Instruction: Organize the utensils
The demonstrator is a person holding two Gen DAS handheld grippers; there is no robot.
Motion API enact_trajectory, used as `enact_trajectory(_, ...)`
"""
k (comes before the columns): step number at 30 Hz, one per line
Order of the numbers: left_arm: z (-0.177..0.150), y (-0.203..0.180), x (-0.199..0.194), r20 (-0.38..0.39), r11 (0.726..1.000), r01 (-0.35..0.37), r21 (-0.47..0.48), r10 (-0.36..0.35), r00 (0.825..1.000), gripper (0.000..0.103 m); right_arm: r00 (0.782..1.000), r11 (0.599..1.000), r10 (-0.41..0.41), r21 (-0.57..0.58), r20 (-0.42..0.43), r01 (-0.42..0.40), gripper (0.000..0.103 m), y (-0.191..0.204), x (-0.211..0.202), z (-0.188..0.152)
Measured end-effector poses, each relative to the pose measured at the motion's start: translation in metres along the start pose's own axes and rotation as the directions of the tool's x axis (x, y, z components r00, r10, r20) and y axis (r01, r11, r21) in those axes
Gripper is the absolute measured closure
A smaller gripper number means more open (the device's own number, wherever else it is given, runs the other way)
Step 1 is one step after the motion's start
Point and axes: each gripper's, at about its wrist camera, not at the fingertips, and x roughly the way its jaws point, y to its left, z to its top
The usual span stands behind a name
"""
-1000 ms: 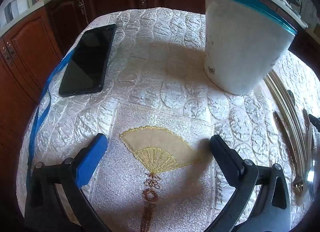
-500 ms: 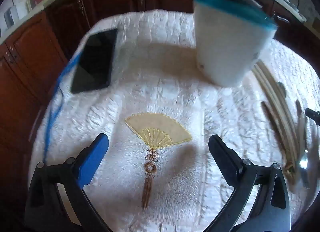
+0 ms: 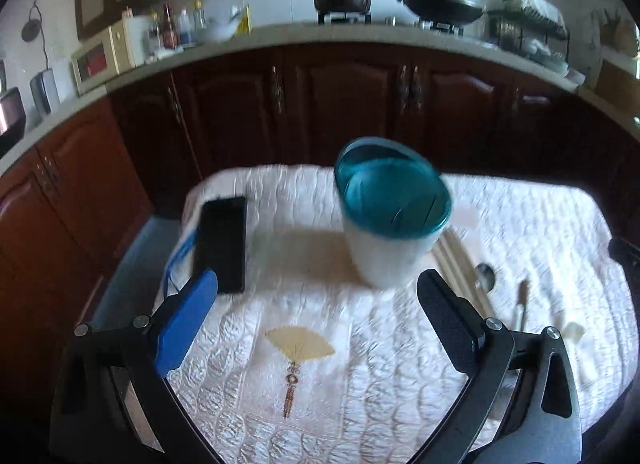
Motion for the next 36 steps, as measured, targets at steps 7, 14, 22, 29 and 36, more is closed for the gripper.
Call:
enact_trajectory(7,0.014,-0.008,-0.023,0.048,0.999,0.030,-0.020,-0.029,0.998,0.002,0.998,0.998,0.016,-0.062,0.061,-0.012,0.007,0.017,-0.023,0.005)
enact_trajectory(14,0.013,-0.018,-0.030,0.065,1.000,0.028,-0.008,-0.027,0.998,0.002,0.997,0.998,0.009,-0.066,0.072,-0.005,0.007,0.018,-0.029,0.009)
enact_trajectory(22,0.013,-0.022,-0.035,0.077,1.000,0.017,-0.002,-0.017,0.997,0.002,0.997,0.998,-0.006,-0.067,0.083,0.011,0.007,0.017,-0.032,0.010)
enact_trajectory(29,0.012,-0.023,-0.037,0.087,1.000,0.003,-0.006,-0.003,0.996,0.002,0.995,0.997,-0.015,-0.072,0.097,0.023,0.007,0.018,-0.037,0.011)
enact_trajectory(36,0.012,-0.023,-0.038,0.095,1.000,-0.004,-0.012,0.005,0.996,0.002,0.995,0.996,-0.019,-0.080,0.100,0.027,0.007,0.020,-0.037,0.010)
